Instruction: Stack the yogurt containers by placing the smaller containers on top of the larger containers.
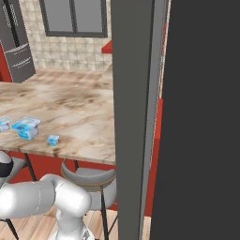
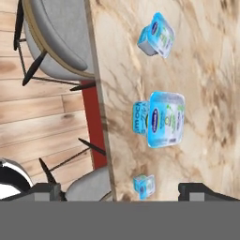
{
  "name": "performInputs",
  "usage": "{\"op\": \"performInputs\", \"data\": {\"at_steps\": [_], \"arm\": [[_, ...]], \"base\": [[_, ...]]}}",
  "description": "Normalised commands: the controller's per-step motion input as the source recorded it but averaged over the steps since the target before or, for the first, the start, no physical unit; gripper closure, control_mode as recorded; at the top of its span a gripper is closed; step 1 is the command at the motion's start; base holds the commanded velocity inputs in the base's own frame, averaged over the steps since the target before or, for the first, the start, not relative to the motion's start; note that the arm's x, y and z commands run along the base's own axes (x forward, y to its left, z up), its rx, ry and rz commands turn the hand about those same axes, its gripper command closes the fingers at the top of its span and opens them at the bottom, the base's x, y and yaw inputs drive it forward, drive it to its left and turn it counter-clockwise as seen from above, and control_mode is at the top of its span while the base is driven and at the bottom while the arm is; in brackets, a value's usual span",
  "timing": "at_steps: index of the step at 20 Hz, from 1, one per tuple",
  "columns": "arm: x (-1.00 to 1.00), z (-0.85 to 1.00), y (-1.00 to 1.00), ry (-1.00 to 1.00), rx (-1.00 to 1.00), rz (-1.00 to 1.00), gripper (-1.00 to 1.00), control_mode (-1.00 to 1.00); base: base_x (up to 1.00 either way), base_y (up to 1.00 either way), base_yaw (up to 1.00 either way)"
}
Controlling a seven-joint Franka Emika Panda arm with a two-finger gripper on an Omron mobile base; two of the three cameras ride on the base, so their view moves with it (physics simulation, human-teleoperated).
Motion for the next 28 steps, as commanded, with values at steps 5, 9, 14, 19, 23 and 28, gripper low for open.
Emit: {"op": "performInputs", "data": {"at_steps": [5, 9, 14, 19, 23, 28], "arm": [[0.12, -0.03, 0.32, 0.0, 0.0, 0.0, -1.0, -1.0], [0.14, -0.13, 0.18, 0.01, 0.0, 0.0, -1.0, -1.0], [0.19, -0.14, 0.11, 0.02, 0.0, 0.0, -1.0, -1.0], [0.17, -0.1, 0.08, 0.0, 0.0, 0.0, -1.0, -1.0], [0.13, -0.07, 0.1, 0.0, 0.0, 0.0, -1.0, -1.0], [0.08, -0.14, 0.08, 0.02, 0.0, 0.0, -1.0, -1.0]], "base": [[0.0, 0.0, 0.0], [0.0, 0.0, 0.0], [0.0, 0.0, 0.0], [0.0, 0.0, 0.0], [0.0, 0.0, 0.0], [0.0, 0.0, 0.0]]}}
